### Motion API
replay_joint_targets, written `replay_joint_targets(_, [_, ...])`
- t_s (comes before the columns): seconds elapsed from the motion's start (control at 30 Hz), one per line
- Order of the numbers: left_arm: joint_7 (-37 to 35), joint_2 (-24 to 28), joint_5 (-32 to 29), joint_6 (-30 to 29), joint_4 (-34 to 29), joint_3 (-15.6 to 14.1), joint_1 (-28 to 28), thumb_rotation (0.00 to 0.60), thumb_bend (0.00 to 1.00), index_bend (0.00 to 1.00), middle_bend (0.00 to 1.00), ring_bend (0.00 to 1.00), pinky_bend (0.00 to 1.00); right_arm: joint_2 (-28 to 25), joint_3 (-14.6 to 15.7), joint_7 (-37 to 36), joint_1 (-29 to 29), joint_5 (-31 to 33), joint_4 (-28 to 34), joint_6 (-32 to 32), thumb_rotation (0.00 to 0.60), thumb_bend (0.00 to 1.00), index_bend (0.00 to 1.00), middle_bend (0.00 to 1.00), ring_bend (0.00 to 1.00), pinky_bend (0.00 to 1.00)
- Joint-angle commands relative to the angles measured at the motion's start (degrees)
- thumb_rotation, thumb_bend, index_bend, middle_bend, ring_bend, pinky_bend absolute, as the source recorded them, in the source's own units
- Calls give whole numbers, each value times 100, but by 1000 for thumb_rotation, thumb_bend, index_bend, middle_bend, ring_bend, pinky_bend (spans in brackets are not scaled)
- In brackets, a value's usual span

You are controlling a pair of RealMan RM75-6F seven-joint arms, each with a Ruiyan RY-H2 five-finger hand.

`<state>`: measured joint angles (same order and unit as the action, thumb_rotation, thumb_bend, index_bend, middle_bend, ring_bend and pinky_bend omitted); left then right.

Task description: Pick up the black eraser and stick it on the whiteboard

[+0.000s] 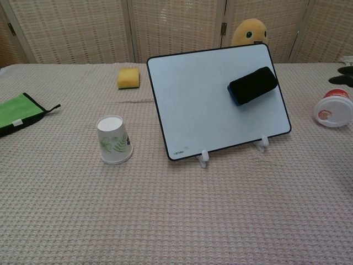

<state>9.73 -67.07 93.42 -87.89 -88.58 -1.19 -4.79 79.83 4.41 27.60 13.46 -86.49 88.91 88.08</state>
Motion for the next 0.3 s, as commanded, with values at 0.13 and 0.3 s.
replay_joint_targets(0.13, [42,-75,112,-177,83,2,61,600,200,0,0,0,0,-501,550,-328,-791,-533,125,755,600,304,0,0,0,0])
replay_joint_targets(0.3, [10,-72,155,-183,61,-11,59,600,200,0,0,0,0,-574,445,-575,-888,-690,79,836,600,303,0,0,0,0])
